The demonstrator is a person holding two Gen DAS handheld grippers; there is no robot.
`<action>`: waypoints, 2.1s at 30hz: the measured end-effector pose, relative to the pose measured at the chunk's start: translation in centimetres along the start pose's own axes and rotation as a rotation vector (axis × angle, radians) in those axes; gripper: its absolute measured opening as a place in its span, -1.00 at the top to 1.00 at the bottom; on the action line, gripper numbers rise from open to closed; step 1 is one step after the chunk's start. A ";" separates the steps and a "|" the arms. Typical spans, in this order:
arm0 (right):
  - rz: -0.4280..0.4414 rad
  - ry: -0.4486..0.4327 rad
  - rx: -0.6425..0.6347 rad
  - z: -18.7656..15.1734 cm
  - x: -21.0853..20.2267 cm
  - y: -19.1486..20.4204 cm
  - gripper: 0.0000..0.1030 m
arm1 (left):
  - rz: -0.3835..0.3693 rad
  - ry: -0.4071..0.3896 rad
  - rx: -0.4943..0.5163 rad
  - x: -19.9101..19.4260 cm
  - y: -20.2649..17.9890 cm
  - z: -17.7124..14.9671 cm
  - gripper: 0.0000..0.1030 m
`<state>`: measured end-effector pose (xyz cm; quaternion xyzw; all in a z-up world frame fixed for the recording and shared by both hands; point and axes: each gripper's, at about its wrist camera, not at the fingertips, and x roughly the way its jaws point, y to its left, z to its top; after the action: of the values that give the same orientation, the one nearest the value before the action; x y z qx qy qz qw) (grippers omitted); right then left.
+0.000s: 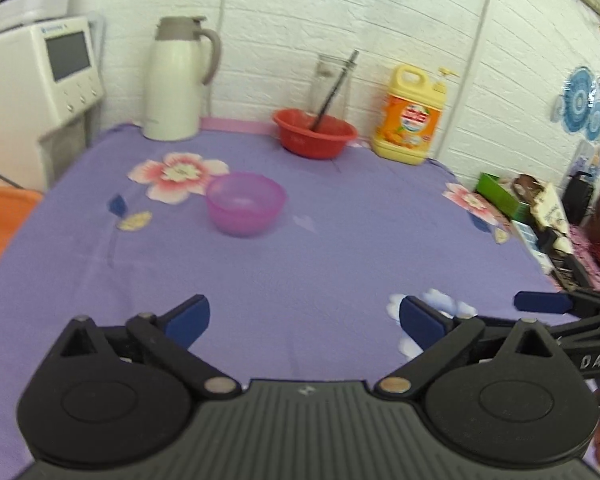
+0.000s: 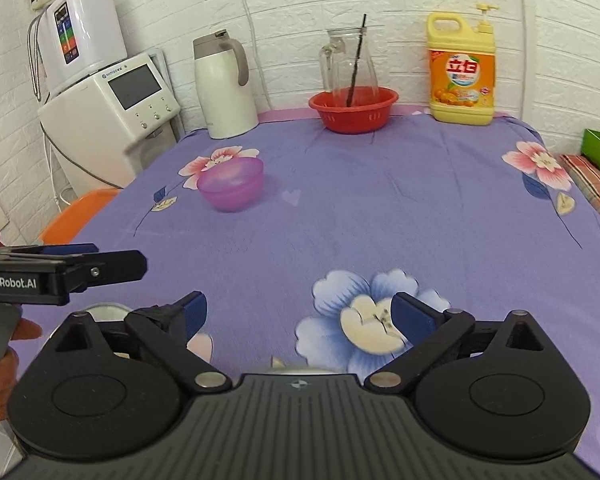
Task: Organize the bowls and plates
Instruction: 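Open the left tool and move it to the pink plastic bowl, then grip the pink bowl rim with the left tool and lift it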
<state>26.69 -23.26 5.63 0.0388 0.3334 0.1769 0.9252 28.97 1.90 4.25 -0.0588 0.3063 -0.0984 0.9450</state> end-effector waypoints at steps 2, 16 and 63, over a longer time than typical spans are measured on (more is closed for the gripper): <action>0.010 0.002 -0.016 1.0 1.1 0.6 -1.00 | 0.038 -0.008 0.012 0.2 1.1 0.5 -0.94; 0.013 0.088 -0.197 5.9 10.4 5.5 -1.00 | 0.168 -0.009 0.045 4.4 10.5 6.4 -0.95; 0.053 -0.005 -0.271 10.1 20.3 5.4 -1.00 | -0.152 0.059 0.098 19.8 5.3 10.6 0.14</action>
<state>45.92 -10.59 2.25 -0.0772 0.3028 0.2445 0.9179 51.72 3.19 0.71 -0.0326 0.3232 -0.1863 0.9272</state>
